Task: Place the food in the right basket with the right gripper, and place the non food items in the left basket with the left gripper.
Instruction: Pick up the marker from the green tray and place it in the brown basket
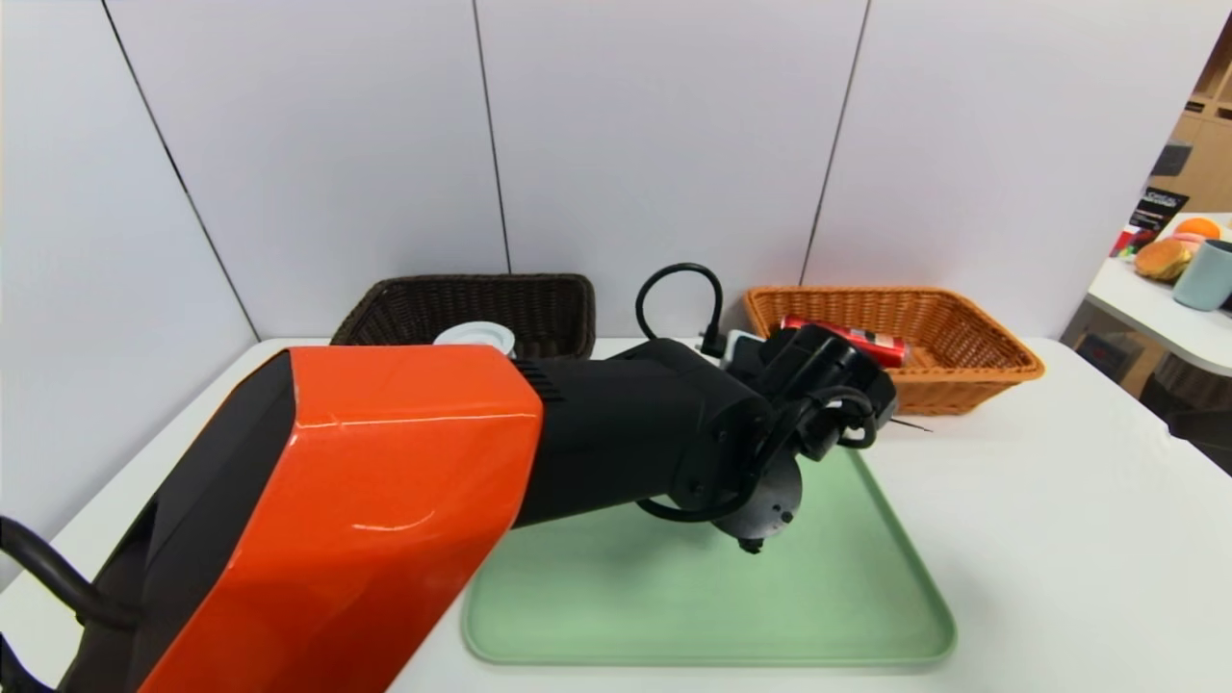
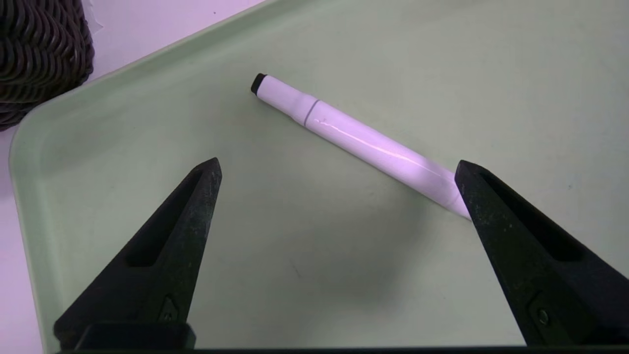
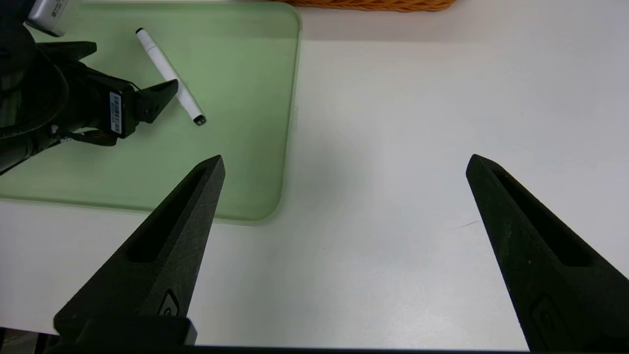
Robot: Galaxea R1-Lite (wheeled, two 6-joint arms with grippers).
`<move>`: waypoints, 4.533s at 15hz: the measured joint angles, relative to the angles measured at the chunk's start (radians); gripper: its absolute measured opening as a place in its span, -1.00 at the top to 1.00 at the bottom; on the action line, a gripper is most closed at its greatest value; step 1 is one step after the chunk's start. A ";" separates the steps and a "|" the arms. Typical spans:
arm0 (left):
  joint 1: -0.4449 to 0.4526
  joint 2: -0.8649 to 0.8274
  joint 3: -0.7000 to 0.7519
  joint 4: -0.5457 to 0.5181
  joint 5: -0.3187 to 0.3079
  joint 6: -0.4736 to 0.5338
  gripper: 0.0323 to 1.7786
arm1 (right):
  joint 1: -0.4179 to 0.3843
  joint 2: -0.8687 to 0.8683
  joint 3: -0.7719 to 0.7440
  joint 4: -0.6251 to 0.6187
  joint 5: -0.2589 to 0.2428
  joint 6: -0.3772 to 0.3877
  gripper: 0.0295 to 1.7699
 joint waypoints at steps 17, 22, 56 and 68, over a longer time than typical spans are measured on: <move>0.041 0.044 0.000 -0.035 -0.001 0.089 -0.90 | 0.011 -0.002 0.047 -0.012 0.008 0.000 -0.91; 0.050 0.024 0.002 0.024 -0.001 0.124 -0.90 | 0.012 -0.001 0.047 -0.013 0.020 0.000 -0.91; 0.006 0.011 0.003 0.146 -0.036 -0.056 -0.90 | 0.012 -0.044 0.105 -0.015 0.036 0.025 -0.92; 0.011 -0.027 0.002 0.113 -0.059 -0.079 -0.90 | 0.013 -0.039 0.111 -0.013 0.049 0.024 -0.92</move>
